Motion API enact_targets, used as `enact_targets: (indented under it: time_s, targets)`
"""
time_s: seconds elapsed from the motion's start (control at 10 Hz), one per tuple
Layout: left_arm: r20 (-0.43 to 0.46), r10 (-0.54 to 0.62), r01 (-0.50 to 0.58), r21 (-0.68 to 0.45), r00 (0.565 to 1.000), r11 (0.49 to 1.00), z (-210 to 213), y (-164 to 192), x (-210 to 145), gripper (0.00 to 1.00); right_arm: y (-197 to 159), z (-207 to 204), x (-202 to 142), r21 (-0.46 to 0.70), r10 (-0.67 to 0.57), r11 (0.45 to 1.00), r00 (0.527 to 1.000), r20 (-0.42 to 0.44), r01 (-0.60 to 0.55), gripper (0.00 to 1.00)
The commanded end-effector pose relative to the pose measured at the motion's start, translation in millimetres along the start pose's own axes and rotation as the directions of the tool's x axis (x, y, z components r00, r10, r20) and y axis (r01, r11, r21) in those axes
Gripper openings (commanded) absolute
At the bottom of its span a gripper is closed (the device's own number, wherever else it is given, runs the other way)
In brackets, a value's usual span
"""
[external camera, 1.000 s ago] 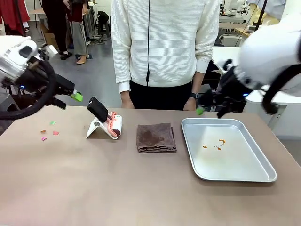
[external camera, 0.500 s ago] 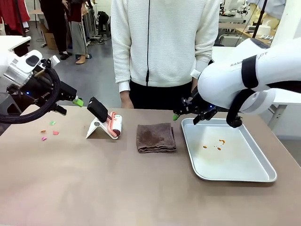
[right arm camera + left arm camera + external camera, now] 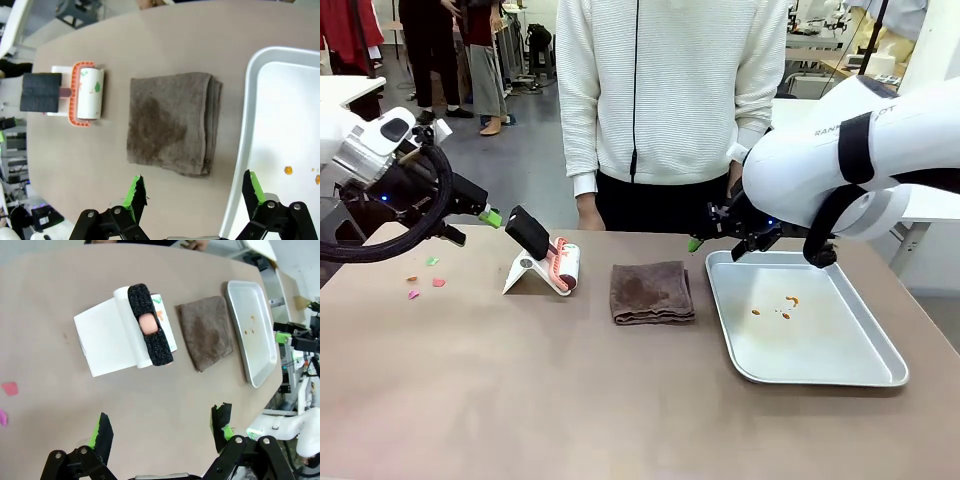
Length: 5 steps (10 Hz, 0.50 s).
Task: Clean the surface of the table.
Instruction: Hold the Lint Roller with your left hand and the towel with your right hand.
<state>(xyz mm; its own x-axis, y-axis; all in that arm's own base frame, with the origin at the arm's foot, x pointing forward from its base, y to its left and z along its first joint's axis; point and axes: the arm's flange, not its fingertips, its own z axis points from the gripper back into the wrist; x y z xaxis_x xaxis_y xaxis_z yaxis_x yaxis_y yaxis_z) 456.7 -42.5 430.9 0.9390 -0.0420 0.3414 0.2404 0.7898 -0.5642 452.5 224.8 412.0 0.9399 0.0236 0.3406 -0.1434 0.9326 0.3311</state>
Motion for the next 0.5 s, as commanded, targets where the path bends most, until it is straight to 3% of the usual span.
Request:
enact_targets:
  time_s: [0.0, 0.4]
  targets:
    - [-0.003, 0.123, -0.123, -0.010, 0.992, 0.992, -15.7, 2.6, 28.3, 1.00, 11.5, -32.5, 25.6, -0.024, 0.002, 1.000, 0.999, -0.041, -0.003, 1.00]
    - [0.007, 0.250, -0.249, -0.056, 0.968, 0.967, -35.9, 12.7, 57.0, 1.00, 40.6, -106.6, 57.3, -0.114, -0.056, 0.993, 0.977, -0.206, 0.033, 1.00]
